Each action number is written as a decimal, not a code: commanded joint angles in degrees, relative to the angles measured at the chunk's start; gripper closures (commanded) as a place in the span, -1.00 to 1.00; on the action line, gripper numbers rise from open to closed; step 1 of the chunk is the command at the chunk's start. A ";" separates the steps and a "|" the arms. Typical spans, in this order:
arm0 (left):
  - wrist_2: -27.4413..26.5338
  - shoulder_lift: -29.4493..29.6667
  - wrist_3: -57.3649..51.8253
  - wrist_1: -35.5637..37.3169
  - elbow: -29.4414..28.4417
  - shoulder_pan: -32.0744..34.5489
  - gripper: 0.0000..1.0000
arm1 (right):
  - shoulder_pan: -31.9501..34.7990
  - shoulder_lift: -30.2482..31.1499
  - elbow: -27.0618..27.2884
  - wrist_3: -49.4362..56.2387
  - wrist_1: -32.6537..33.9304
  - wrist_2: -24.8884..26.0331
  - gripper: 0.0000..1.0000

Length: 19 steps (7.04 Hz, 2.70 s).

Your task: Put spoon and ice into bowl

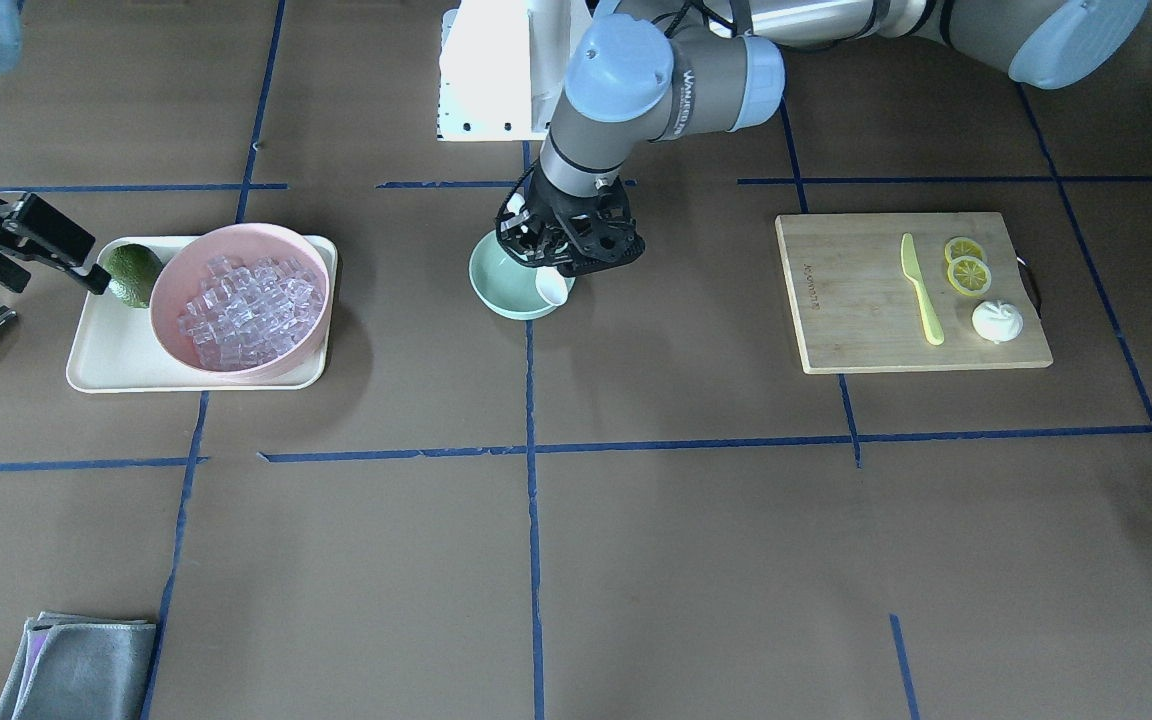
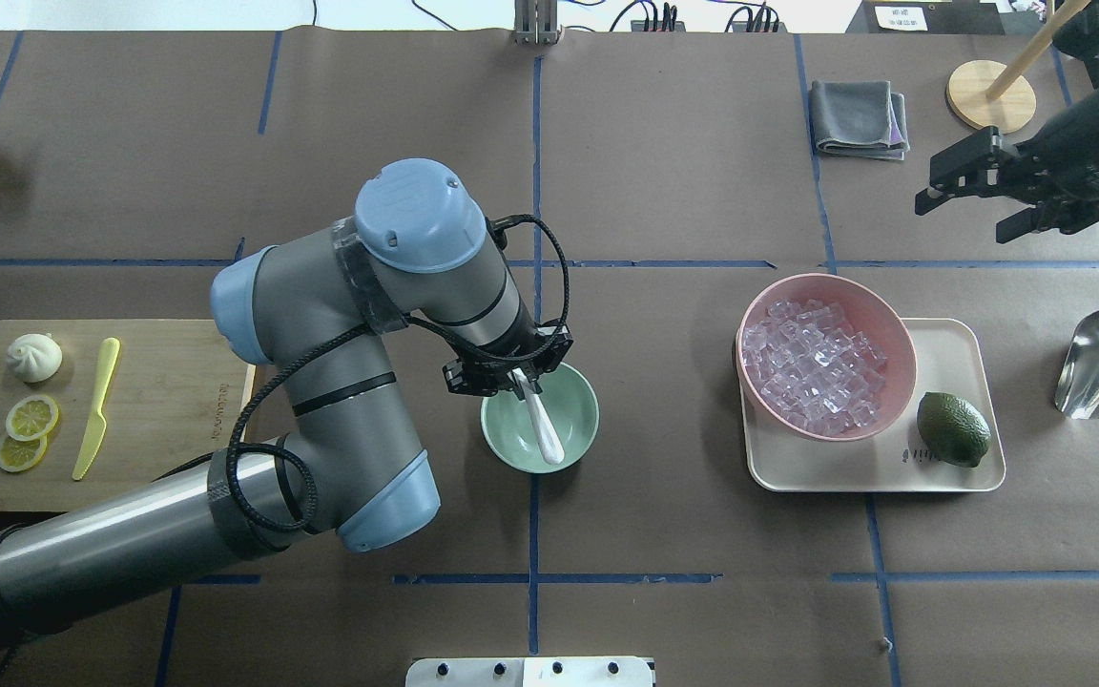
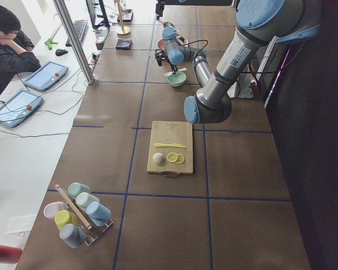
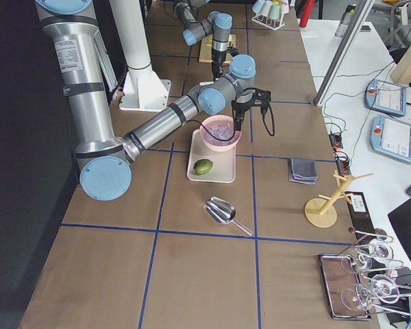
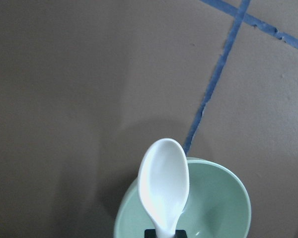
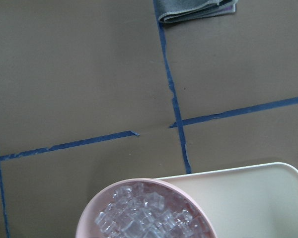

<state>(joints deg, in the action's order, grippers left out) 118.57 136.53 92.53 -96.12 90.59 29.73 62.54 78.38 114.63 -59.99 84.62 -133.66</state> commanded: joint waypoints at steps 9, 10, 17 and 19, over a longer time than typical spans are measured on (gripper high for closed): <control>-0.09 -1.34 -0.42 0.14 1.50 -2.57 -1.00 | -7.33 -3.67 1.21 -8.21 -0.15 4.99 -0.99; 0.00 -2.66 -0.51 0.40 3.61 -2.05 -1.00 | -7.43 -3.67 1.21 -8.22 -0.15 4.99 -0.99; 6.68 -20.06 -26.84 17.26 25.94 15.25 -1.00 | -15.59 -1.31 0.24 -1.28 -0.77 15.54 -0.98; 6.68 -21.03 -32.22 23.40 29.10 17.63 -1.00 | -17.79 -0.78 -2.04 -1.97 -0.77 15.54 -0.98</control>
<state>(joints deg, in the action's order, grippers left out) 125.24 116.47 63.66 -76.22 117.49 45.83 46.12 77.23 113.84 -61.89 83.85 -118.21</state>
